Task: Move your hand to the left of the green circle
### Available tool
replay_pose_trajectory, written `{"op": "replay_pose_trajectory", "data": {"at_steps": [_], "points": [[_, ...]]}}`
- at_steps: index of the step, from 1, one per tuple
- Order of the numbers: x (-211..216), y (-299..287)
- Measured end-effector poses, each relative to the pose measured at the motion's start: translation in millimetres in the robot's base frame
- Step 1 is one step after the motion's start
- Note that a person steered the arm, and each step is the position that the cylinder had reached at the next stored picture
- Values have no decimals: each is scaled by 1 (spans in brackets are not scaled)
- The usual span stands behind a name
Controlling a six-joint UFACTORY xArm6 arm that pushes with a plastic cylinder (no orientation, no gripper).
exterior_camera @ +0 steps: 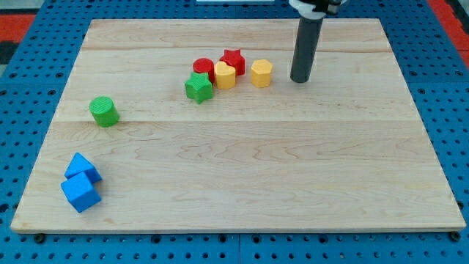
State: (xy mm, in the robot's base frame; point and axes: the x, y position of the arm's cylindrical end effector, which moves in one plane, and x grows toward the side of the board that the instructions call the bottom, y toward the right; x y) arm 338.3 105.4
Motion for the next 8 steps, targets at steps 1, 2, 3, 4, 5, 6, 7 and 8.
{"op": "replay_pose_trajectory", "data": {"at_steps": [1, 2, 3, 4, 5, 6, 7, 8], "points": [[-11, -25], [10, -60], [21, -68], [48, -54], [93, -91], [127, -185], [132, -288], [149, -370]]}}
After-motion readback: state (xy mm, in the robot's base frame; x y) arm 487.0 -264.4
